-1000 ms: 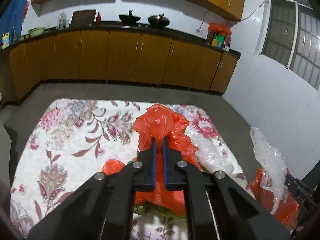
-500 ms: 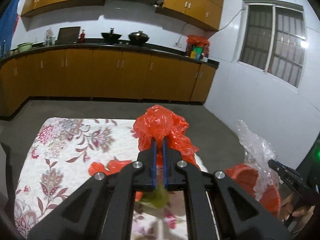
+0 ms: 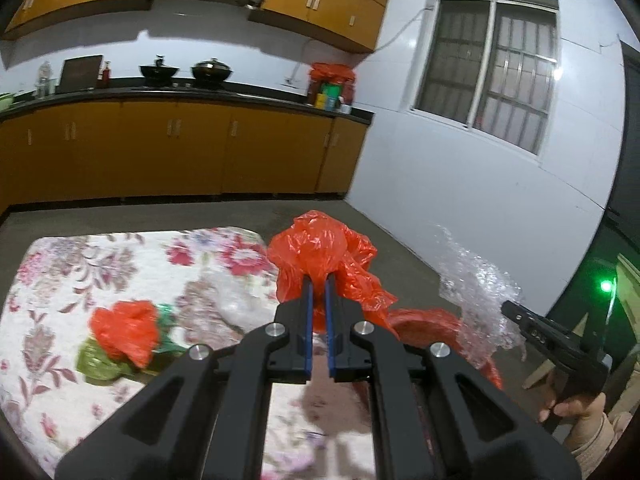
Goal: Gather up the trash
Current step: 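Carry the red bag and bubble wrap over the red basket with both tools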
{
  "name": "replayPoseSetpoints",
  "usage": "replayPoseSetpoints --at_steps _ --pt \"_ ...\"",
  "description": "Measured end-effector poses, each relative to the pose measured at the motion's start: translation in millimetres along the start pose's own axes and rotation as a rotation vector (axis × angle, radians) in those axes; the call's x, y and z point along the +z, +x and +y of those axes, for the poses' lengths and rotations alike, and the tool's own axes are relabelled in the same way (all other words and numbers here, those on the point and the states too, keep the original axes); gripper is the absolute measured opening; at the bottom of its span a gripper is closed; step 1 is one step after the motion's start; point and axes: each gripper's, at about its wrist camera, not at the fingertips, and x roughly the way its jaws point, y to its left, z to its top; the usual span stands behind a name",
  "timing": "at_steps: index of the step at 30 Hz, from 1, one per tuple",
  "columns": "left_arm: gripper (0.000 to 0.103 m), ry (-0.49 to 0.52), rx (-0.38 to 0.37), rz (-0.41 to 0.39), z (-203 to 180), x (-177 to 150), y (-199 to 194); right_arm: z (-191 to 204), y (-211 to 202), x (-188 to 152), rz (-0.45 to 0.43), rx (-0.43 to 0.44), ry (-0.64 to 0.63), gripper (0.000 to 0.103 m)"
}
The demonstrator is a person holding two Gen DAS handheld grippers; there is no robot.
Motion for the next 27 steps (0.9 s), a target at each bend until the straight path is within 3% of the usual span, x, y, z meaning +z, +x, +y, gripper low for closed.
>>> replayPoseSetpoints --at_steps 17,27 --pt "0.006 0.009 -0.141 0.119 -76 -46 43 -60 8 -14 0.058 -0.180 0.095 0.011" --pt "0.007 0.054 -0.178 0.224 -102 -77 73 -53 18 -15 0.099 -0.165 0.081 0.012"
